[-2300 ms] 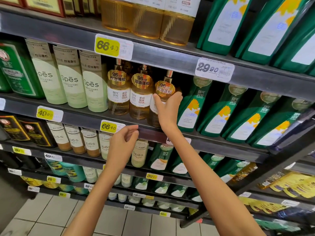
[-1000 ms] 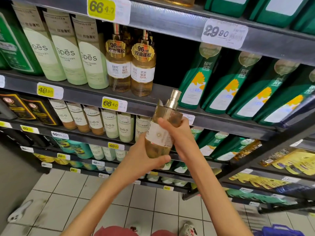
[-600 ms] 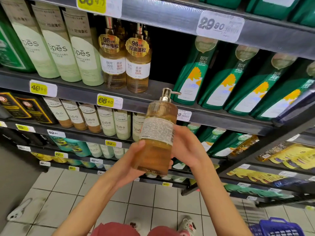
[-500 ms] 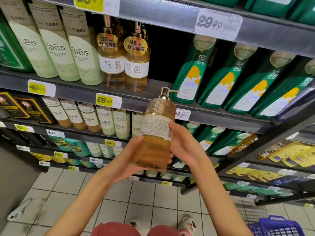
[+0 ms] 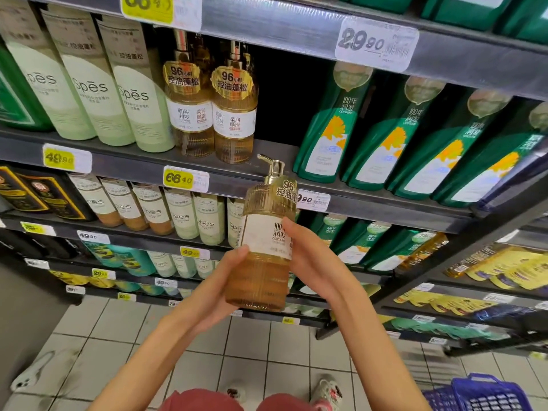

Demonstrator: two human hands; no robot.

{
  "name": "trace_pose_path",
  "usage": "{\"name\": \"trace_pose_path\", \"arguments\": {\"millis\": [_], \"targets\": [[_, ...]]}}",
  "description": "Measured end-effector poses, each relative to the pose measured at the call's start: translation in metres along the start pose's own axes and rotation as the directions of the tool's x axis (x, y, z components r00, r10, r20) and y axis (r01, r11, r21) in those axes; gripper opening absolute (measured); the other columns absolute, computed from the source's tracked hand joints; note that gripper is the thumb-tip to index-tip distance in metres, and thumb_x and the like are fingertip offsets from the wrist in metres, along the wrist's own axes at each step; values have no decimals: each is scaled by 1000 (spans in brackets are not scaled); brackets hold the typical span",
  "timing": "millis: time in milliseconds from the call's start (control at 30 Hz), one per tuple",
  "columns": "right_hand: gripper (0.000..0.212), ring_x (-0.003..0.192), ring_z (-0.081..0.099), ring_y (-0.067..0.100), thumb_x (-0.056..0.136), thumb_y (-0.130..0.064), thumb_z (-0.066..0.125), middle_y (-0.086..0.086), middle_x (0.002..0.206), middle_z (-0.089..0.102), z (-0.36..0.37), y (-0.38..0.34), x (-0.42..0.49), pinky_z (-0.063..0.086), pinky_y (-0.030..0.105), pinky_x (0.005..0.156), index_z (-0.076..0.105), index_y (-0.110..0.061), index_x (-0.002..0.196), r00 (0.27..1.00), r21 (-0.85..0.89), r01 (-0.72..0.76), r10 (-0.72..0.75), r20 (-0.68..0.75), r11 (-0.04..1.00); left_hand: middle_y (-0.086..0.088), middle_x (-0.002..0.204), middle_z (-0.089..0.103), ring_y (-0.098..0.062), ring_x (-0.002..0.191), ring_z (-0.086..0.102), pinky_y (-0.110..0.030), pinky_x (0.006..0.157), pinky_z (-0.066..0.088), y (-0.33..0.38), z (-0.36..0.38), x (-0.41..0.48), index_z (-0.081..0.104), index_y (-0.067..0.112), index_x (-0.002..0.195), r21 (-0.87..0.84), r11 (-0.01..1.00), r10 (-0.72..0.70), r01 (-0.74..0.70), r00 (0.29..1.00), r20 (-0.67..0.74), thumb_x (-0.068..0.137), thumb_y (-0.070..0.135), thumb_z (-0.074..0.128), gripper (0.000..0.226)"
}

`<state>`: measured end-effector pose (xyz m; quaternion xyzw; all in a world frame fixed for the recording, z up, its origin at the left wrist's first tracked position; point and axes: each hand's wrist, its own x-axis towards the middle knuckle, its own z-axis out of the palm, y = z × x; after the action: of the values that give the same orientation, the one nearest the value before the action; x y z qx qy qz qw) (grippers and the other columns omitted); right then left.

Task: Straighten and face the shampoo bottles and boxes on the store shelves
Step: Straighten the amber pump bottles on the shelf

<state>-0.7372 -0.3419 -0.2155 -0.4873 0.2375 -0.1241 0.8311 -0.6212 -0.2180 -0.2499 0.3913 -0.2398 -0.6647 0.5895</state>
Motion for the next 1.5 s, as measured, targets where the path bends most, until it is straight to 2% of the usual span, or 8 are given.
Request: {"name": "trace_pose_path", "arguments": {"millis": [200,567,733,867,1133,1267,1367,1500], "targets": [[52,109,64,24,81,-34,61,10,119,66,4,2,4,53,36,93,54,-10,127,992,-82,79,-87,-93,993,3,125,62,-14,115,59,-36,92,50,6,2,12,50,32,128,254,966,74,-44,991,-108,72,62,59,64],[68,120,56,16,75,-45,63,0,130,60,-1,31,-2,44,43,104,45,-20,135,994,-320,-34,-3,-113,947,8,118,66,-8,109,61,-28,88,51,-7,-9,18,53,29,122,348,926,230,-143,947,-223,76,45,56,48],[63,118,53,7,71,-40,72,-8,126,59,-2,22,-5,47,21,93,48,-29,128,974,-527,99,-192,-123,844,9,120,61,-5,113,58,-17,87,49,12,-15,15,45,19,129,572,798,310,-191,944,-116,79,25,60,53],[70,114,55,-1,67,-31,78,-2,129,54,1,22,-8,46,11,85,46,-27,128,951,-494,221,-298,-81,841,9,116,63,-7,113,58,-17,87,48,18,-17,15,47,17,125,562,775,392,-289,918,-68,74,-1,68,58],[67,120,50,0,72,-16,80,-7,132,52,0,24,-14,42,14,98,46,-43,122,948,-543,255,-318,-25,800,14,118,61,-10,117,54,-16,90,46,18,-17,7,46,30,122,620,702,460,-351,888,-18,66,12,78,67],[61,117,54,6,73,-18,79,-6,126,58,1,19,-18,44,32,103,49,-36,123,967,-587,187,-253,-32,788,10,112,63,-9,111,58,-20,90,48,19,-15,1,49,28,116,652,698,433,-296,900,-55,63,16,78,61],[52,110,60,11,71,-39,76,-5,118,65,4,11,-22,49,38,97,56,-27,117,980,-677,99,-191,-61,729,4,109,64,-9,102,62,-23,81,54,25,-11,-8,52,20,114,696,694,363,-185,925,-116,62,39,77,61],[75,93,69,17,57,-67,59,4,102,72,14,2,-21,57,34,83,66,-13,109,989,-617,-62,-35,-145,785,2,108,68,-12,98,66,-33,77,57,29,-1,-15,55,23,116,590,807,171,-4,959,-227,48,75,66,86]]}}
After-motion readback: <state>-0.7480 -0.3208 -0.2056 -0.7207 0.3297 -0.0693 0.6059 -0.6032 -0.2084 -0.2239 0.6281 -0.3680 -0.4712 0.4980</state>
